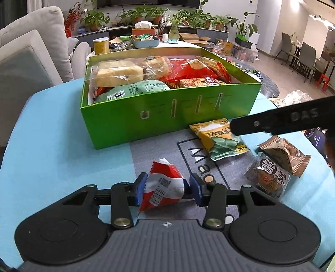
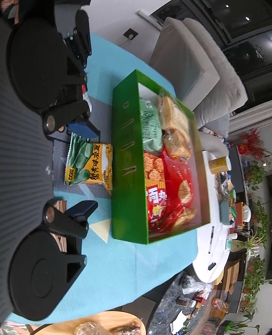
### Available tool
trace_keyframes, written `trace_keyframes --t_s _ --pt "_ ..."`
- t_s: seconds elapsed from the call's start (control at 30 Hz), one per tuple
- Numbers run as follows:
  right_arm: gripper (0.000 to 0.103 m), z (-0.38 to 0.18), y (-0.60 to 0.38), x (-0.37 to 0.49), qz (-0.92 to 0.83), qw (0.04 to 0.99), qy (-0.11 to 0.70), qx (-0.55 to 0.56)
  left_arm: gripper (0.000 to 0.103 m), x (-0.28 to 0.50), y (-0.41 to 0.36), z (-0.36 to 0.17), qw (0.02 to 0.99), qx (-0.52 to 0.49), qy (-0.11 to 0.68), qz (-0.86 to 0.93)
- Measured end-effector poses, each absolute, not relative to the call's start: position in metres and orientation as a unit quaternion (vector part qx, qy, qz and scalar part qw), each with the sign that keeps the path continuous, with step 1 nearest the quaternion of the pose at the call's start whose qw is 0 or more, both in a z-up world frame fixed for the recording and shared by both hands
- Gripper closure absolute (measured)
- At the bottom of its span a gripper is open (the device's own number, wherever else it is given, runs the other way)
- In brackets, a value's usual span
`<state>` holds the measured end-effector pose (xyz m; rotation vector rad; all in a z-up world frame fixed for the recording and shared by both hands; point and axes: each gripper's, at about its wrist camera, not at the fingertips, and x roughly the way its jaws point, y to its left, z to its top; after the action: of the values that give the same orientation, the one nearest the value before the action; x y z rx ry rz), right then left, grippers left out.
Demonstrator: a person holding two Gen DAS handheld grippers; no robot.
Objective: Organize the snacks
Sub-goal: 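Grasp the red-and-white packet with the left gripper while the right grasps the green cucumber chip packet, then lift both packets and lower them into the green box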
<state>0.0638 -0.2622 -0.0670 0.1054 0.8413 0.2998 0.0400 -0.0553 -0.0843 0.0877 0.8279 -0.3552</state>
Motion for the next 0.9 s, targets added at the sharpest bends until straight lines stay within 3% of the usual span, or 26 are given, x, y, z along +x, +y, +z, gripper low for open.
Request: trace_keyframes --t_s 0.27,0.9 --pt "0.022 -0.078 -0.244 0.075 0.129 0.898 0.420 0.030 0.062 0.038 -0.041 -0.072 0.910 0.035 0.381 -0.161" --pt "0.022 -0.093 -0.222 0.086 0.103 0.892 0.439 -0.015 0.062 0.038 -0.025 -0.059 0.920 0.027 0.358 -0.156"
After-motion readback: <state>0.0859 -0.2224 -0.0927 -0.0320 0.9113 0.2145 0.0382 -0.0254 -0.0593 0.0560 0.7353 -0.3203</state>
